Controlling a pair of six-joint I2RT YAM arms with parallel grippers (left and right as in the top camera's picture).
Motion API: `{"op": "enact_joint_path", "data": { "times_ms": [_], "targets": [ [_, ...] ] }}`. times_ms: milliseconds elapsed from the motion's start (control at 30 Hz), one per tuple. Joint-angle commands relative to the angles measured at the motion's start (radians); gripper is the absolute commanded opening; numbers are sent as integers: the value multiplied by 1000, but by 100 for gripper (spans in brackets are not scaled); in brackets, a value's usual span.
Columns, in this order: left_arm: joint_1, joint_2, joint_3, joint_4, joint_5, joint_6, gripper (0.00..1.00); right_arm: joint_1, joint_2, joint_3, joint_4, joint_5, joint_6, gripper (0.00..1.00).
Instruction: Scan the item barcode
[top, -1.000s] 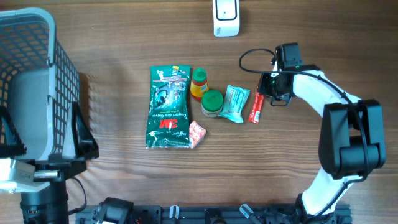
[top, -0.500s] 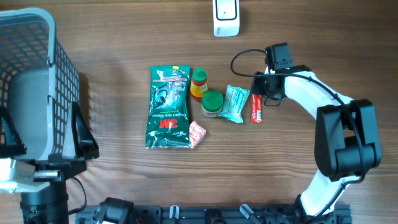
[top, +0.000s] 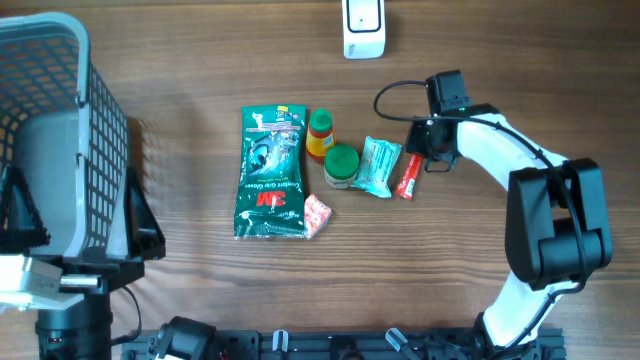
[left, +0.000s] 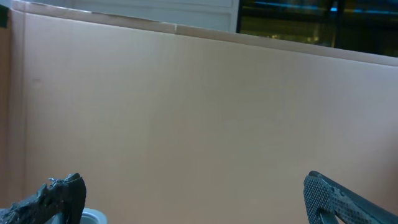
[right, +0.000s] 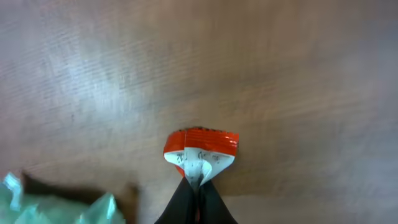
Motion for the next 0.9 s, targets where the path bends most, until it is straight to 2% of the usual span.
{"op": "enact_joint_path", "data": {
  "times_ms": [0,133,333,400,600,700,867],
  "targets": [
    [-13,-4,-5,3,15,-9,100,15,102,-81,-176,-28,175,4],
    [-13,-4,-5,4,-1,-8,100,15,-30,-42,-364,58,413,4],
    [-13,1,-5,60,-3,-8,100,16,-286,-27,-655,41,904,5],
    [-13,2,-5,59,-3,-9,100,16,-383,-27,-700,0,992,4],
    [-13,2,-5,55,-3,-9,100,16,-699,-27,-713,-67,1125,4],
    [-13,0,-5,56,-3,-9,100,16,-815,-27,-715,-54,1149,4],
    [-13,-22,-5,54,-2,-10,100,16,-958,-27,-811,-29,1299,4]
  ]
}}
